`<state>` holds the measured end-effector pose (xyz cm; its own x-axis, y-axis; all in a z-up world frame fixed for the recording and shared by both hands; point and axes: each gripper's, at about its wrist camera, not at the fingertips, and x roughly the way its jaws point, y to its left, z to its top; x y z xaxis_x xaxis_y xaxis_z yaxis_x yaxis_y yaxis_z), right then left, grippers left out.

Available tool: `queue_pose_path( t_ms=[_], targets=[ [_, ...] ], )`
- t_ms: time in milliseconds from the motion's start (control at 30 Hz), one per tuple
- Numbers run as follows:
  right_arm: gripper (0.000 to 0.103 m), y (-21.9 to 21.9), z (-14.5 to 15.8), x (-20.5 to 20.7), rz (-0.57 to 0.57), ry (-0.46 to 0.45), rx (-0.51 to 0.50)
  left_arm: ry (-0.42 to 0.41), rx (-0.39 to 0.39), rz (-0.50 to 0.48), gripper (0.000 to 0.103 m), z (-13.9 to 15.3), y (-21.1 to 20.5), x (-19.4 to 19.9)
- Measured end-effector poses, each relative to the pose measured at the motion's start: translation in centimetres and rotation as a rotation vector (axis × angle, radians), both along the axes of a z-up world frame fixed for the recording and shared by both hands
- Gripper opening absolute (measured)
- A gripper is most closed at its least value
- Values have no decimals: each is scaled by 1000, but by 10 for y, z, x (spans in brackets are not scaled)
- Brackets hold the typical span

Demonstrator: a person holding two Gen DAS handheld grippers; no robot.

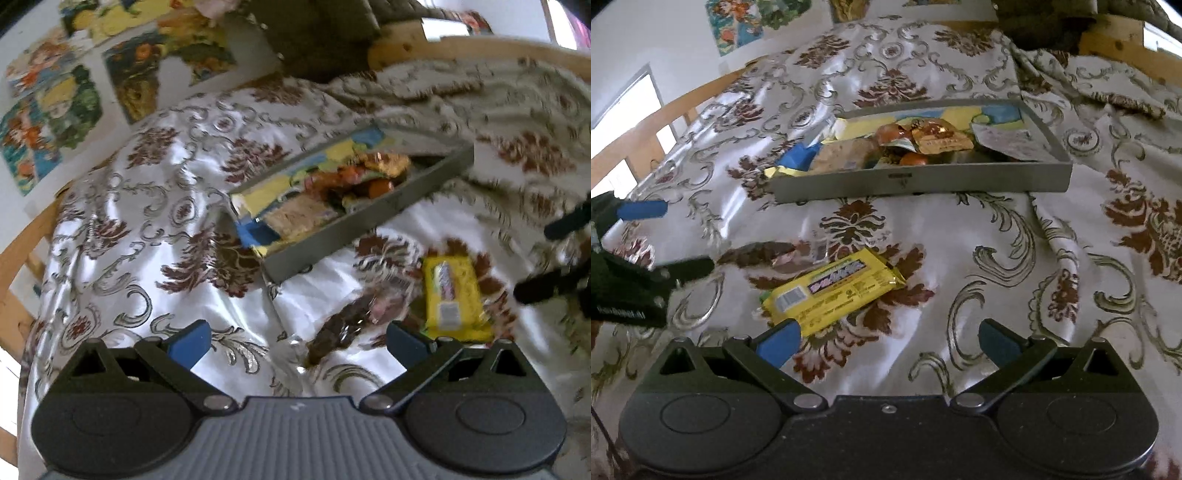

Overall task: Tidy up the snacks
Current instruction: 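Lower the left tool to the dark dried-meat pack while the right tool approaches the yellow wafer pack, then close the left tool on the dried-meat pack while the right tool grasps the yellow wafer pack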

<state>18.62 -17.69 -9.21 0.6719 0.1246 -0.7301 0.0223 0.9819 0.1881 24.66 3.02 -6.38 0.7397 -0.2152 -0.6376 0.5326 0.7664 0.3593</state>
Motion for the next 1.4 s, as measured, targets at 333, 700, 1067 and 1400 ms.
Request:
queue_pose_path(
  t_ms=[333,700,1067,1400],
  targets=[
    [102,10,-9,34,-67,52,113,62,151,-260,103,-29,-7,26],
    [102,24,-20,62,-81,77,190,192,170,-448,92,-30,-19,60],
    [91,46,-27,67,-13,81,27,296,137,-369,66,-35,-22,62],
    [65,36,-15,45,27,125,-2,369,151,-119,53,-24,-35,53]
  ],
)
